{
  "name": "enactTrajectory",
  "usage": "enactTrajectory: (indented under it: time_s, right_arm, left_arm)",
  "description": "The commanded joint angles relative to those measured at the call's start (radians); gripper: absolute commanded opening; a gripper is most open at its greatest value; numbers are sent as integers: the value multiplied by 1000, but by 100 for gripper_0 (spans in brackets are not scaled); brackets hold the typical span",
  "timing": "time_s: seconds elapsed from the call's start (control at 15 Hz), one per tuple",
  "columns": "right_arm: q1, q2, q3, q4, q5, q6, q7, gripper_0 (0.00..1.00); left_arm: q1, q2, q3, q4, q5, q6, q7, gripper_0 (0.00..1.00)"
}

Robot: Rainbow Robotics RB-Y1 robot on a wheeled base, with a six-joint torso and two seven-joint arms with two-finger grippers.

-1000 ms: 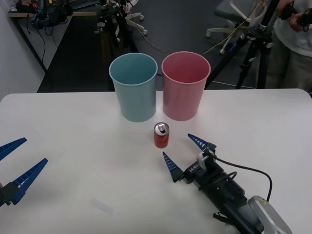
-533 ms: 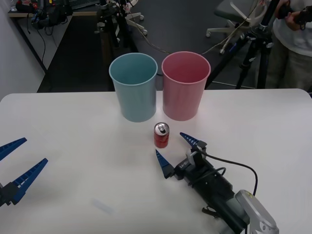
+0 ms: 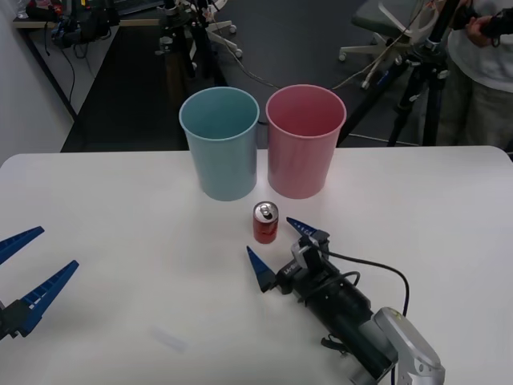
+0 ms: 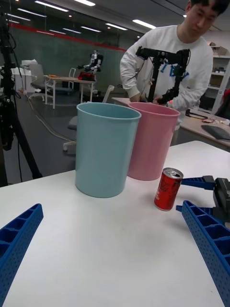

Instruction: Grasp the object on the table and drop it into the matching bin: aluminum can to the light blue bin, PET bottle to the pink bin.

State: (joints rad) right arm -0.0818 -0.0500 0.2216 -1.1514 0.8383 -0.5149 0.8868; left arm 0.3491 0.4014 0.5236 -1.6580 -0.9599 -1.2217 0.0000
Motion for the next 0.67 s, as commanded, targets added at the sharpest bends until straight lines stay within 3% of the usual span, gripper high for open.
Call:
enactTrajectory:
  time_s: [0.07,0.67]
  right_arm:
    - [-15,6,13,-1,-5,33,-3,100]
    - [-62,6,42,1,-39,130,-6,100]
  left_arm:
    - [0,0,0,0,0,0,0,100]
    - [0,0,0,0,0,0,0,100]
